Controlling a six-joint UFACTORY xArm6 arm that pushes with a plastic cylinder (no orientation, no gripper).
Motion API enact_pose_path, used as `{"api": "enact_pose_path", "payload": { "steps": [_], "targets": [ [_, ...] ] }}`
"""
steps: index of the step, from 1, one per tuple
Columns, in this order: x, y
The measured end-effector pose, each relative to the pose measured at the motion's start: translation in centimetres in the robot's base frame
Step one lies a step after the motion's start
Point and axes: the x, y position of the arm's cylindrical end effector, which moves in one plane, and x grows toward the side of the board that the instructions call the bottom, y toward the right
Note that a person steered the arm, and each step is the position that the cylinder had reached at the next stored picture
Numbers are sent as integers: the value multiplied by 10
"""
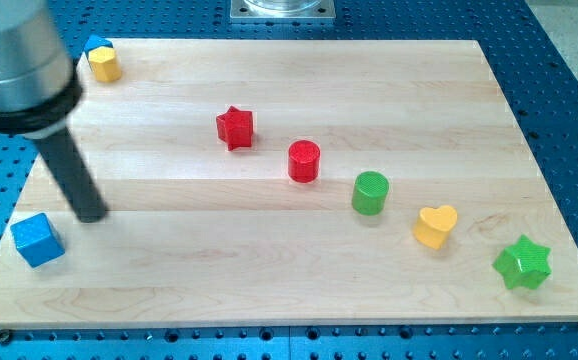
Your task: Move the red blocks to the bottom left corner of the board
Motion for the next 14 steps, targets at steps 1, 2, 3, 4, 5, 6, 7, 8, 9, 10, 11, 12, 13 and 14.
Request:
{"api": "enact_pose_path", "payload": {
  "steps": [1,2,3,4,5,6,7,8,9,10,11,12,13,14],
  "targets": [
    [13,-36],
    [32,0],
    [-10,21],
    [-78,43],
    [-137,61],
    [-178,166],
    [-150,224],
    [-115,145],
    [-131,86],
    [-121,55],
    [-41,47],
    [-13,48],
    [-45,53],
    [-66,38]
  ]
}}
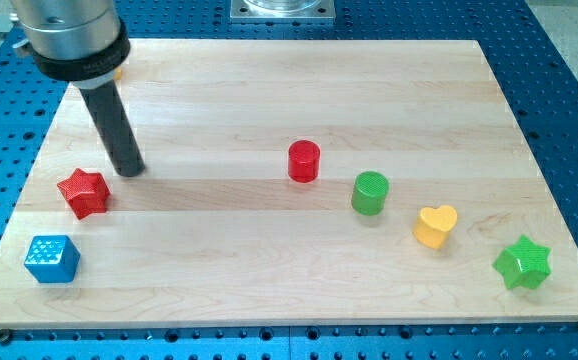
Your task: Move the red blocks to the bottom left corner of the board
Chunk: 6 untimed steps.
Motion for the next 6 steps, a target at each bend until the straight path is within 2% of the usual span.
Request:
{"api": "enact_pose_path", "payload": {
  "steps": [1,2,4,5,6],
  "targets": [
    [7,-34],
    [41,-36],
    [48,5],
    [66,3],
    [68,45]
  ]
}}
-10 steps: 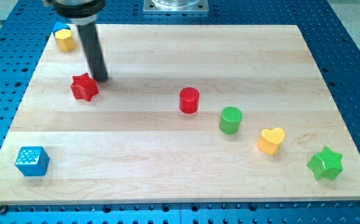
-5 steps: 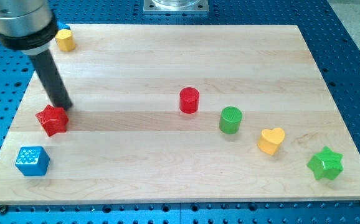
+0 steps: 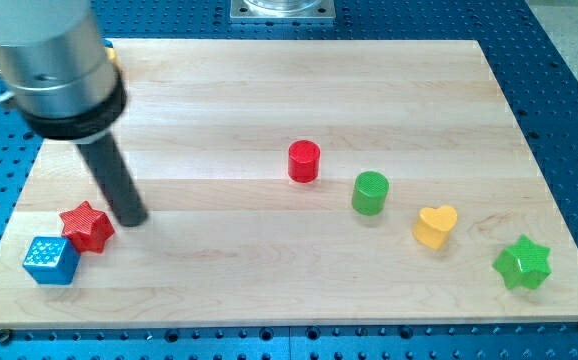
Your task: Move the red blocks to the bottom left corner of the board
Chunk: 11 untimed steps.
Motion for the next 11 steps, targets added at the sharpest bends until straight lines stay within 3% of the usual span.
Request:
{"api": "enact_pose_path", "payload": {
  "steps": [2,3,4,6,8,9,10,11],
  "targets": [
    [-122,99],
    [-120,203],
    [-86,222],
    [-39,35],
    [-58,10],
    [-43,7],
    [-57,34],
    [-2,6]
  ]
}}
